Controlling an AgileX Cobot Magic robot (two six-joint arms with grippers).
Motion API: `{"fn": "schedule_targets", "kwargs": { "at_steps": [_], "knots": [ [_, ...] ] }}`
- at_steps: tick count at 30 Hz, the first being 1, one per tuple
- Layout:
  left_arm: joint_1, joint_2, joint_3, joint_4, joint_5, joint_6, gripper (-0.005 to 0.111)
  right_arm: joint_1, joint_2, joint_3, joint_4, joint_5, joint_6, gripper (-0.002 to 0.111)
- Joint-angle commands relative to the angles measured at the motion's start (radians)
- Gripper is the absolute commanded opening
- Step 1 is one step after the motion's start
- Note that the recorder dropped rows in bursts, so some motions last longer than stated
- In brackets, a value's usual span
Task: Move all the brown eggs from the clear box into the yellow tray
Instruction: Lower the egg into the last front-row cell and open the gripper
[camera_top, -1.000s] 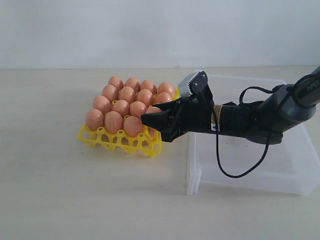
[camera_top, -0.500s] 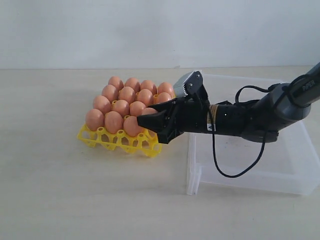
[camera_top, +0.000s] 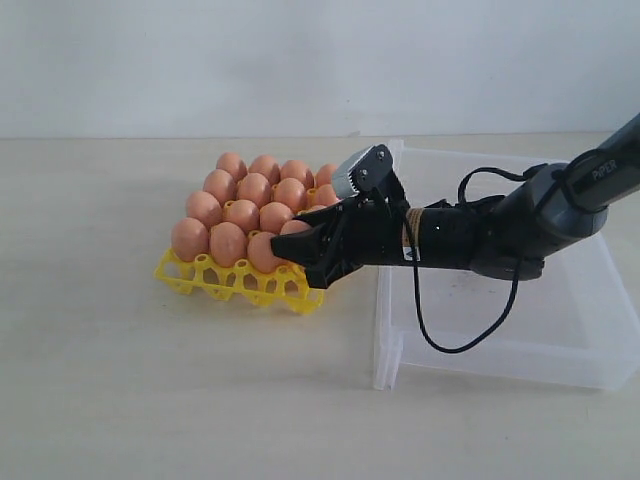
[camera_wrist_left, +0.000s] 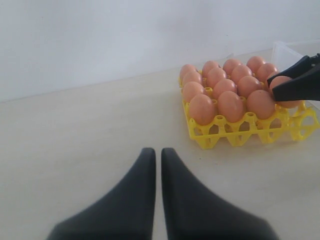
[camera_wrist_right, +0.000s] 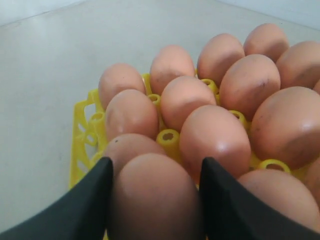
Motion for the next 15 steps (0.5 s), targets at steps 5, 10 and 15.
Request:
{"fn": "schedule_targets", "kwargs": {
  "at_steps": [5,10,15],
  "knots": [
    [-0.006,-0.003,0.004,0.002,-0.004,0.0,0.004,0.002,-0.001,-0.003,0.006,0.007,0.022,0.031],
    [-0.006,-0.003,0.004,0.002,-0.004,0.0,0.004,0.002,-0.001,-0.003,0.006,0.007,0.063,0.06],
    [-0.006,-0.003,0.004,0.002,-0.004,0.0,0.004,0.002,-0.006,-0.003,-0.005,0.003,0.085,0.062]
  ]
}}
